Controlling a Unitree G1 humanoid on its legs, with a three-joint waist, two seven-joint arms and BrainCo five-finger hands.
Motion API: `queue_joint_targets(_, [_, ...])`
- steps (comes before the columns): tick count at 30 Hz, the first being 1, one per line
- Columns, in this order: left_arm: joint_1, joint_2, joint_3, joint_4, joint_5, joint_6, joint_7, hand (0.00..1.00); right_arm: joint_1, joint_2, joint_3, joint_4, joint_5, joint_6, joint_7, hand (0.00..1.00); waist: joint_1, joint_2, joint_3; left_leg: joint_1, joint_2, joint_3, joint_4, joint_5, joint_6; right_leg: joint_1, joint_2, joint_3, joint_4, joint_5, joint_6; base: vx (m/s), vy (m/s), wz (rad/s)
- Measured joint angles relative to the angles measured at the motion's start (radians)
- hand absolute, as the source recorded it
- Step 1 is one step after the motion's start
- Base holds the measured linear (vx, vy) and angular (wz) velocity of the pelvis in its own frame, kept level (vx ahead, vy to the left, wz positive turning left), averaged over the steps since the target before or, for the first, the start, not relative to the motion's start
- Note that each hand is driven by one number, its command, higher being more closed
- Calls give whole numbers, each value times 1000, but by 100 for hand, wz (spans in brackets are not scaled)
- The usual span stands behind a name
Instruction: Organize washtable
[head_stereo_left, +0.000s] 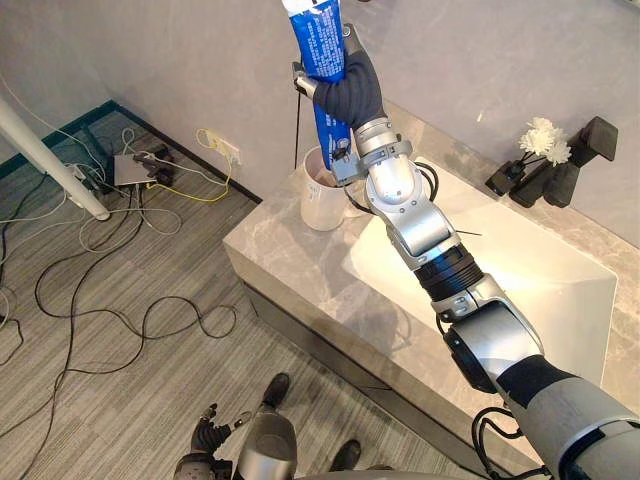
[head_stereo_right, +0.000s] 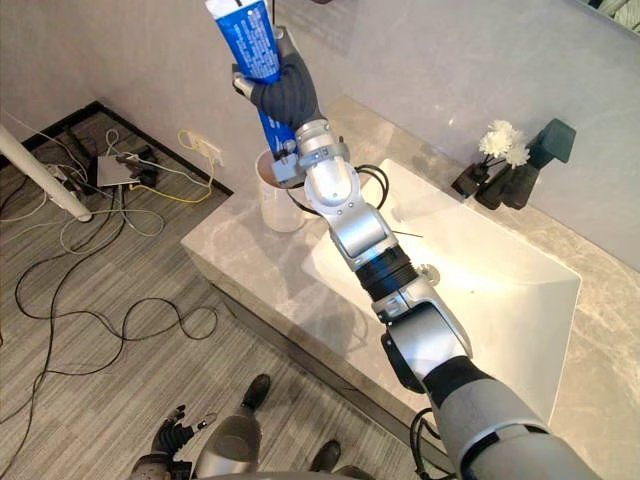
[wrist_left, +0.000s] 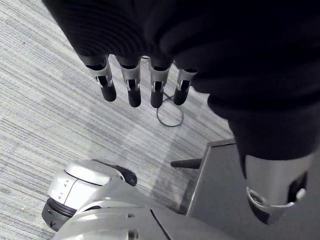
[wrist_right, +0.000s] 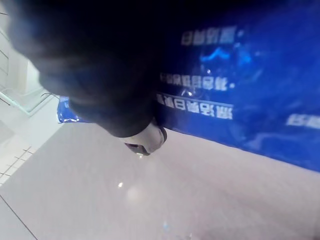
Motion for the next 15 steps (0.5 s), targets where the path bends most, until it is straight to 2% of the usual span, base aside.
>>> queue_joint_targets(15, [0,0,-1,1,-2,0,0,0,98,30,6,0,0,1,4,100,-1,1,1,2,-1,-1,0,-3,-5,-6,0,0,13,-4,-6,0,0,-1])
